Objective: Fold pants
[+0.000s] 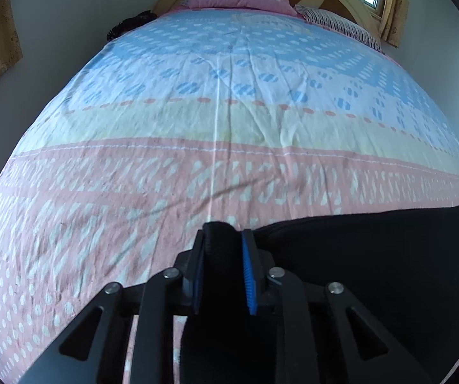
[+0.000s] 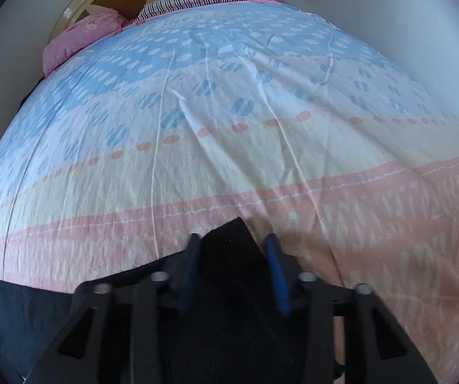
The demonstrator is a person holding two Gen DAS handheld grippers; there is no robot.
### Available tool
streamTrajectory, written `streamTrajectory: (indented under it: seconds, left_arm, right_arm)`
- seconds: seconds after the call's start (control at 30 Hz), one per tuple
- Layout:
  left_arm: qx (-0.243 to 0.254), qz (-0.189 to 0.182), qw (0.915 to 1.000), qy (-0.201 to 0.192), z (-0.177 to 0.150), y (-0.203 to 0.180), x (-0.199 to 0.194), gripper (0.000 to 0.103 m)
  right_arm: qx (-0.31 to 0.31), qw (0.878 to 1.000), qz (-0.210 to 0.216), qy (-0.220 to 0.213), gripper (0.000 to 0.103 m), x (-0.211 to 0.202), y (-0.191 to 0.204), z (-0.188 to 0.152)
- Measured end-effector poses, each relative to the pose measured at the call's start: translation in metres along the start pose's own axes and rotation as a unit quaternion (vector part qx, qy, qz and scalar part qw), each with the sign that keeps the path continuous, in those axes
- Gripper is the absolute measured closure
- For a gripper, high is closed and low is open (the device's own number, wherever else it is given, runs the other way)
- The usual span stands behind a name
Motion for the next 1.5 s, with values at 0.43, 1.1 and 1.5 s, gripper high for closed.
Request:
streamTrajectory:
  seconds: [0.43, 1.1, 1.5]
  left_arm:
    - [-0.032, -0.052, 0.9918, -0.112, 0.013, -0.002, -0.082, 0.092]
    - [-0.047, -0.171, 0.9676, -0.180, -0.103, 0.005, -0.146, 0.092]
    - [0.002, -0.125, 0.9793, -0.159, -0.143, 0.004, -0.131, 0.087]
  right_arm:
    - [0.018, 0.985, 0.035, -0.168, 0.092, -0.140, -0.037, -0.028]
    - [0.026, 0.976, 0.046, -0.212, 0.093, -0.209, -0.083, -0.169]
    - [0.020, 0.984, 0.032, -0.174, 0.092, -0.203, -0.087, -0.208]
Point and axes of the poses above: each gripper's, at about its wrist camera, not at the fingertips, and x roughly the way its jaws point, y to its left, z to its top, the point moved 9 cm from there along x, roughly the way its jaws point, and after that the axes turned 1 degree about -z, right-handed, at the moved point
